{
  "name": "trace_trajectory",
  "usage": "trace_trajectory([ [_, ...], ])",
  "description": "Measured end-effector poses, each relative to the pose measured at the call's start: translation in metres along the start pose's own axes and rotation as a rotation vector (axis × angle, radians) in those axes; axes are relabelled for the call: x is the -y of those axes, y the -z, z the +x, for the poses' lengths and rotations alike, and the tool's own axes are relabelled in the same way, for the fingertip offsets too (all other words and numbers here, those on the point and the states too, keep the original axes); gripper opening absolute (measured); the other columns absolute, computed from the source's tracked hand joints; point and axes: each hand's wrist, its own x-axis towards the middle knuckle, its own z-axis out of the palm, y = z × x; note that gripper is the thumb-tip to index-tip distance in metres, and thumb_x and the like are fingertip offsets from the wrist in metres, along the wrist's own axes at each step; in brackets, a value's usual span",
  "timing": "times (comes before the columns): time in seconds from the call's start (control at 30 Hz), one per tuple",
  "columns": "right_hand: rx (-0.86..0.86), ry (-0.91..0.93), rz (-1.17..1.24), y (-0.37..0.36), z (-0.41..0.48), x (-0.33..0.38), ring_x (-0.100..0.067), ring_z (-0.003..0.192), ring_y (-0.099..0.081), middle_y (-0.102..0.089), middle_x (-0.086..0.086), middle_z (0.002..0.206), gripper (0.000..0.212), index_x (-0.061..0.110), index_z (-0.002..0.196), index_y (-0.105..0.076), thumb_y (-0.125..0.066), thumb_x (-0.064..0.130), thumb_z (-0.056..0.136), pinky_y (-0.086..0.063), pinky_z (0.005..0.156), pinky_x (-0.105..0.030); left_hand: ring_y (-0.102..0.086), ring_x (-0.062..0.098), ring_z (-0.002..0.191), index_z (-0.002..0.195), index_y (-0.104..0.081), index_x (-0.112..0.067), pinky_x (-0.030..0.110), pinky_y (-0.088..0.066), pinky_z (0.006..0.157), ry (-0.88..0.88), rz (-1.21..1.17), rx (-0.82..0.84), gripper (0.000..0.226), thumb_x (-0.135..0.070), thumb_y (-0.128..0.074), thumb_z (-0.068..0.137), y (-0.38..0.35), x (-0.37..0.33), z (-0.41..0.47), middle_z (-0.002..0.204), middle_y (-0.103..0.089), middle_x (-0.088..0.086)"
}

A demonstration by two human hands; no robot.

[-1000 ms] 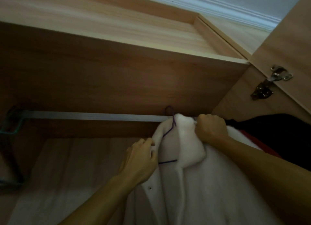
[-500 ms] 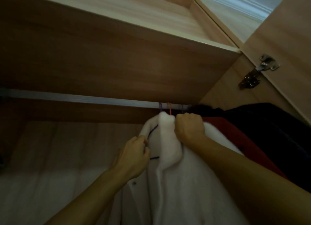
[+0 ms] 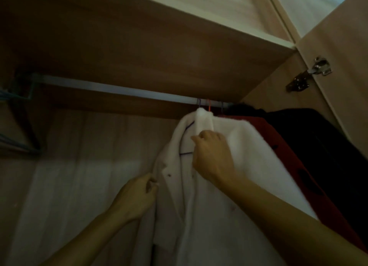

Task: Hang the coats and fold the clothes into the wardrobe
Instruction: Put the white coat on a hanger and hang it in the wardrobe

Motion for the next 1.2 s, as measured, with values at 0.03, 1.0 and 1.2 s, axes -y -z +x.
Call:
trace_trajectory([
  [0.03, 0.028, 0.025, 0.031, -0.001, -0.012, 0.010, -0.024, 0.112, -0.048, -0.055, -0.006, 0.121, 0.040, 0.018, 0.126, -0.054, -0.050, 0.025, 0.087, -0.032, 0.103, -0.039, -0.059, 0.003, 0.075, 0.089, -0.062, -0.026, 0.019, -0.045, 0.065, 0.011, -0.031, -0.024, 0.012, -0.027, -0.050, 0.092, 0.001, 0.002, -0.007, 0.084, -0.065, -0.011],
  [1.0, 0.261, -0.086, 0.786, 0.123, -0.300, 0.045, -0.029, 0.097, -0.063, -0.066, -0.015, 0.112, 0.035, 0.007, 0.117, -0.064, -0.051, 0.016, 0.086, -0.046, 0.087, -0.027, -0.055, 0.012, 0.101, 0.118, -0.059, -0.020, 0.024, -0.041, 0.082, 0.239, -0.050, 0.082, 0.035, -0.041, -0.045, 0.093, 0.025, -0.143, -0.316, 0.116, -0.060, -0.002],
  [1.2, 0.373, -0.235, 0.844, 0.172, -0.404, 0.026, -0.014, 0.103, -0.058, -0.063, -0.003, 0.118, 0.031, 0.013, 0.124, -0.061, -0.053, 0.017, 0.094, -0.040, 0.088, -0.015, -0.054, 0.018, 0.107, 0.124, -0.054, -0.018, 0.027, -0.043, 0.084, 0.348, -0.077, 0.264, 0.032, -0.033, -0.046, 0.097, 0.022, -0.198, -0.408, 0.122, -0.055, 0.003],
])
